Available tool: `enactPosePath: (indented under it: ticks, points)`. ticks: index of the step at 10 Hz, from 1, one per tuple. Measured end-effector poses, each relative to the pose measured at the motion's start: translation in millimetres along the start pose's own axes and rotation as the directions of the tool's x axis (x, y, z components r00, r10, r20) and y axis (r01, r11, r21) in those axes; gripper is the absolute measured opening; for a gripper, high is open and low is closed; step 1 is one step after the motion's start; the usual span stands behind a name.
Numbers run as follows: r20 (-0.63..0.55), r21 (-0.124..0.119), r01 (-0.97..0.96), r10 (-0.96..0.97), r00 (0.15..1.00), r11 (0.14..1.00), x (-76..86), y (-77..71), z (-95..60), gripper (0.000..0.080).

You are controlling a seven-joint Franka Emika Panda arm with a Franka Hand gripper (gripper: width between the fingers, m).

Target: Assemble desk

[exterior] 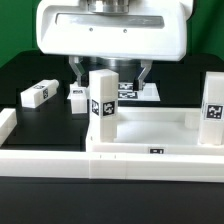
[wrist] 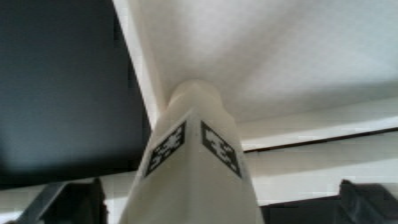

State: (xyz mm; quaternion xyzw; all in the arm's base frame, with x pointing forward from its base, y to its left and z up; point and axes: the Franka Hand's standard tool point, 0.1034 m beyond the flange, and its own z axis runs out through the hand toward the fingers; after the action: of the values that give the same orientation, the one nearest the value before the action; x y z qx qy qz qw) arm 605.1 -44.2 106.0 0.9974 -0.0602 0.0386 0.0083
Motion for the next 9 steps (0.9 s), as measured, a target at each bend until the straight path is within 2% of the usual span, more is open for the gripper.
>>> enactPosePath:
  ticks: [4, 6, 9]
  points:
    - [-0.004, -0.008, 0.301, -0.301, 0.953, 0.953, 1.6, 2.7, -0.5, 0.0649]
    - [-0.002, -0.012, 0.464, -0.464, 0.886, 0.886, 2.1, 4.4, -0.8, 0.0649]
    - [0.002, -0.013, 0.609, -0.609, 0.793, 0.793, 1.7, 6.7, -0.4, 0.0649]
